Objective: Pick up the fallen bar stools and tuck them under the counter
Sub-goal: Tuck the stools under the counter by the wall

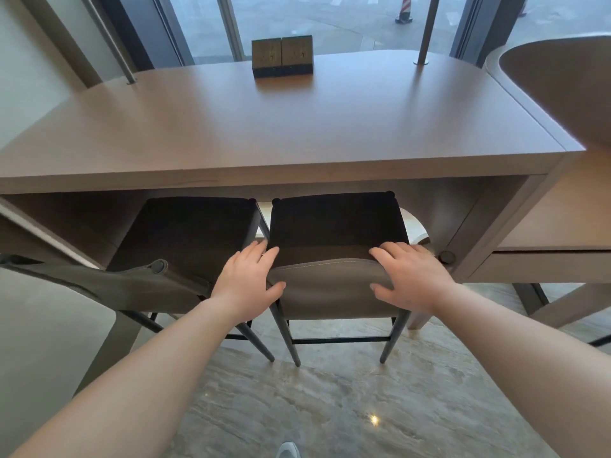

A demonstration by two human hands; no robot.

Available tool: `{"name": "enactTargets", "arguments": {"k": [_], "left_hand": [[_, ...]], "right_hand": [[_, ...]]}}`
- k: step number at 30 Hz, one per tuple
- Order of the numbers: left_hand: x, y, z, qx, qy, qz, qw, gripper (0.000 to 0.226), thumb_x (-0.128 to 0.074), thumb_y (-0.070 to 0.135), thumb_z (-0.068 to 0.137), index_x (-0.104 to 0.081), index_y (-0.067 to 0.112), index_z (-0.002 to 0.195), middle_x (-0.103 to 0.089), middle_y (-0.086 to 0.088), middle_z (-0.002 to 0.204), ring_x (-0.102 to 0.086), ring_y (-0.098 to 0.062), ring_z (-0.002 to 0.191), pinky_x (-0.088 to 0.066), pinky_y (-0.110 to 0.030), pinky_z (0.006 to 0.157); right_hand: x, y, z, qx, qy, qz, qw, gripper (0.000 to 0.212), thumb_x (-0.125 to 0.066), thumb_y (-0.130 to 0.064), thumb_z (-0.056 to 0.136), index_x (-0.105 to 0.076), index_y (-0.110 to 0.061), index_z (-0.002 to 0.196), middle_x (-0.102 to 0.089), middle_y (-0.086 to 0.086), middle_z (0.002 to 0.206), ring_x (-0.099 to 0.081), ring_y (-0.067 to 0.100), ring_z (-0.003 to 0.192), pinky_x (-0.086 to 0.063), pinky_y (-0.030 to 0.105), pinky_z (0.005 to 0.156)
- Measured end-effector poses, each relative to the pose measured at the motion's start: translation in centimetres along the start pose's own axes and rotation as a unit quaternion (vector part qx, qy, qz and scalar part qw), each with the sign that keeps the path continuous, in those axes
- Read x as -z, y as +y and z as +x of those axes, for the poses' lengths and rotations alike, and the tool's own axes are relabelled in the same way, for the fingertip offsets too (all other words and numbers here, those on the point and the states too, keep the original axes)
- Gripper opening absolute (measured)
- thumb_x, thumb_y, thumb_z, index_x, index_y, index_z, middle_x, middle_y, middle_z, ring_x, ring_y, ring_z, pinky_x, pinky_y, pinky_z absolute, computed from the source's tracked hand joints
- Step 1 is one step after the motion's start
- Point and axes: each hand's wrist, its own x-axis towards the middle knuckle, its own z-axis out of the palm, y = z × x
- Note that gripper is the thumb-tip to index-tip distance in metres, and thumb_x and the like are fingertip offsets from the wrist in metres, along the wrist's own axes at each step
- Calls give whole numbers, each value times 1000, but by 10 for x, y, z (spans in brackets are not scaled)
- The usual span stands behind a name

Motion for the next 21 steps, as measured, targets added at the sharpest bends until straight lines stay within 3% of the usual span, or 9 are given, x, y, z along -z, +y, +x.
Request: {"name": "enactTargets", "arguments": {"k": [7, 14, 21], "left_hand": [[31, -45, -33, 28, 19, -17, 999, 70, -47, 53, 93, -22, 28, 153, -20, 0, 162, -11, -19, 150, -13, -41, 118], [43, -115, -53, 53, 7, 0, 999, 68, -49, 49, 94, -23, 28, 153, -21, -1, 162, -11, -20, 150, -14, -43, 119], [29, -189, -42, -6, -28, 59, 998, 71, -43, 51, 94, -12, 30, 155, -13, -1, 164, -4, -19, 151, -9, -41, 120]], "right_hand": [[10, -97, 26, 64, 33, 86, 994, 66, -53, -55, 89, -38, -24, 145, -44, 3, 149, -40, 24, 138, -30, 40, 113], [18, -170, 53, 81, 10, 112, 990, 68, -54, -51, 90, -28, -25, 148, -37, 3, 154, -31, 25, 142, -20, 40, 118], [15, -224, 94, 46, 6, 105, 993, 70, -52, -50, 93, -22, -24, 152, -31, 4, 158, -24, 25, 146, -17, 40, 118]]}}
